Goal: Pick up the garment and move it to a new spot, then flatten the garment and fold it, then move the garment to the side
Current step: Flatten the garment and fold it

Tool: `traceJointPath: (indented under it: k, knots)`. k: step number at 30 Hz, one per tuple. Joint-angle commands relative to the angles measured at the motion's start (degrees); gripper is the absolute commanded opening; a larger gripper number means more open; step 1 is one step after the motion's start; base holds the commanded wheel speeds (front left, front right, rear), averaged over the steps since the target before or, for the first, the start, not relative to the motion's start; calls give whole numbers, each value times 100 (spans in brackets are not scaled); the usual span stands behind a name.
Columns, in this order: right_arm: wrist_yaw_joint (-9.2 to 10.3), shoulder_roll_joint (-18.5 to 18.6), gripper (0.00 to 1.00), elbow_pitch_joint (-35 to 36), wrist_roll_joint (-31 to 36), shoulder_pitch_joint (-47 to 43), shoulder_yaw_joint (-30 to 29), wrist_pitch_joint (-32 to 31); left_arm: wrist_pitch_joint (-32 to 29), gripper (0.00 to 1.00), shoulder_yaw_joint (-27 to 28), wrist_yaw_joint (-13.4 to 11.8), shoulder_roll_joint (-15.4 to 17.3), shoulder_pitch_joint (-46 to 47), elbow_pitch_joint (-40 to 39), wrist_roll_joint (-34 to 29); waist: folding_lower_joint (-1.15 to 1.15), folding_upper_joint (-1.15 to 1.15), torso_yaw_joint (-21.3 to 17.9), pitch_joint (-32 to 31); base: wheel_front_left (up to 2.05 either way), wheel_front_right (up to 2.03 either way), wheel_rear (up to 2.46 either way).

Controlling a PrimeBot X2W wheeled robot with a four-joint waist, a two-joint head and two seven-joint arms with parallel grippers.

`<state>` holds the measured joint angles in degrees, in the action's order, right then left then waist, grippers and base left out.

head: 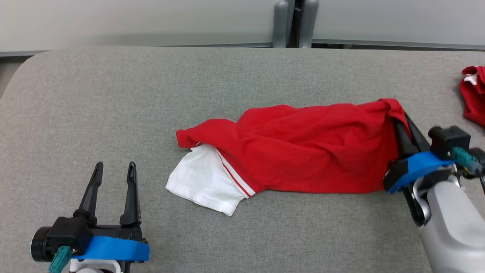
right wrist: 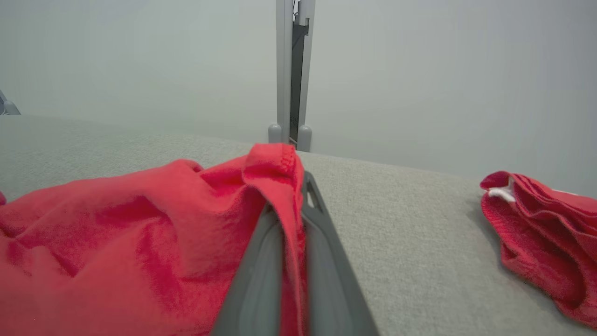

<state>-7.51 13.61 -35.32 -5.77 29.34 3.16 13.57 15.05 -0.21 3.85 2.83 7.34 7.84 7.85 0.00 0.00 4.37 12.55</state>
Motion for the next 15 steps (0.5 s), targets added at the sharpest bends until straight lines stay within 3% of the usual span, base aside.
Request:
traceJointPath:
  k: [1,3,4,5,6,11,15]
  knots:
    - [4,4,0,-171,33,258,4,22,16,100,-12,5,17,104,4,3,0,0,39,75,0,0,0]
    - [4,-1,0,-452,58,472,43,53,16,100,-45,1,17,143,4,12,0,0,59,128,0,0,0]
    - [4,-1,15,-615,81,562,67,61,16,100,-63,-4,17,165,5,15,0,0,66,150,0,0,0]
    - [4,-4,40,-750,99,657,80,69,16,100,-79,-9,17,189,6,17,0,0,70,169,0,0,0]
    - [4,-2,100,-885,117,747,80,80,16,100,-92,-10,17,205,9,20,0,0,71,186,0,0,0]
    - [4,-24,100,-1161,101,869,4,159,16,100,-82,-28,17,197,23,17,0,0,10,186,0,0,0]
    - [4,-50,100,-619,50,508,-86,164,16,100,-42,-14,18,139,44,-27,0,0,-119,102,0,0,0]
